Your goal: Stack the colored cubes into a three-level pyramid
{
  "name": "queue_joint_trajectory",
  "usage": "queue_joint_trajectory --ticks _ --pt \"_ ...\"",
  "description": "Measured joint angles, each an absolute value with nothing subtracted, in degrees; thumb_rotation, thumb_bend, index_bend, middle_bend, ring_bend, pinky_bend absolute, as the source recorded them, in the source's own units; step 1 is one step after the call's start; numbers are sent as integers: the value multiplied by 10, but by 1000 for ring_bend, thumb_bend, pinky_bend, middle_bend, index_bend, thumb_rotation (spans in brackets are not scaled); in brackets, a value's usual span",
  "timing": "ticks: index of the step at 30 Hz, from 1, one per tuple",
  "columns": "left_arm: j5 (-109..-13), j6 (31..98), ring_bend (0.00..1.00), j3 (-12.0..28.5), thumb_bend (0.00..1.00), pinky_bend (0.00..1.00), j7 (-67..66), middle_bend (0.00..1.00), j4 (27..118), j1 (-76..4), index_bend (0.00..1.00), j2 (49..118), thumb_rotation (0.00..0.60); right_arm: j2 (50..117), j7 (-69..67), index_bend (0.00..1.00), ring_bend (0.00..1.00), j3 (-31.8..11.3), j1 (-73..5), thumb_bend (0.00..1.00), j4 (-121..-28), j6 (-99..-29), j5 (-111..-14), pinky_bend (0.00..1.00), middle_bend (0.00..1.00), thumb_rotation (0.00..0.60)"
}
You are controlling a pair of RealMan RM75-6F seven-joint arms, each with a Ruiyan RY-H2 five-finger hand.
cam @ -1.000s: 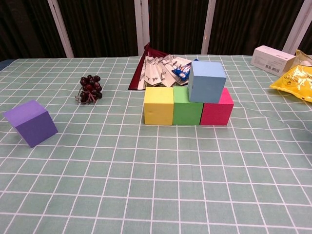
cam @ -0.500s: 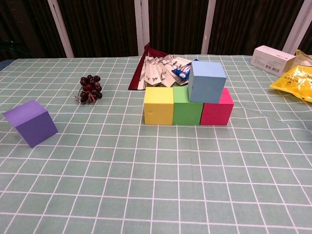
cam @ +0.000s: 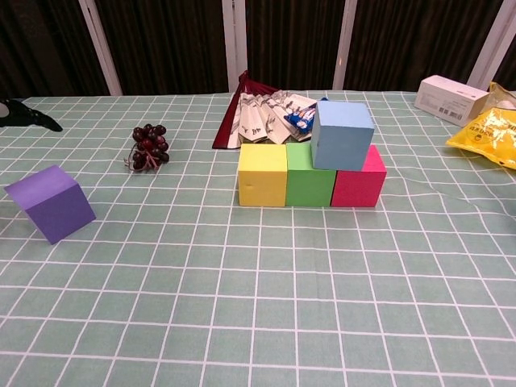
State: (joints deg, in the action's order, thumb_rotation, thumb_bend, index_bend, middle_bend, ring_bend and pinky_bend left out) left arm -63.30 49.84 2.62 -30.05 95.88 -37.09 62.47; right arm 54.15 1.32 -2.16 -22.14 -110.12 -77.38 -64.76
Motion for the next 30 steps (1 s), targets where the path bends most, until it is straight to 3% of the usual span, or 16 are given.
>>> queue_joint_trajectory --ticks 10,21,30 --pt "-624 481 0 19 72 0 -298 56 916 -385 0 668 600 551 29 0 0 -35 -210 205 -1101 -765 -648 0 0 600" --pt "-604 465 22 22 136 0 -304 394 902 -411 0 711 600 553 29 0 0 -50 -199 205 -1100 -755 -652 0 0 600" --pt "-567 468 41 41 210 0 -273 439 931 -414 0 701 600 552 26 0 0 -60 -191 205 -1101 -751 -656 0 0 600"
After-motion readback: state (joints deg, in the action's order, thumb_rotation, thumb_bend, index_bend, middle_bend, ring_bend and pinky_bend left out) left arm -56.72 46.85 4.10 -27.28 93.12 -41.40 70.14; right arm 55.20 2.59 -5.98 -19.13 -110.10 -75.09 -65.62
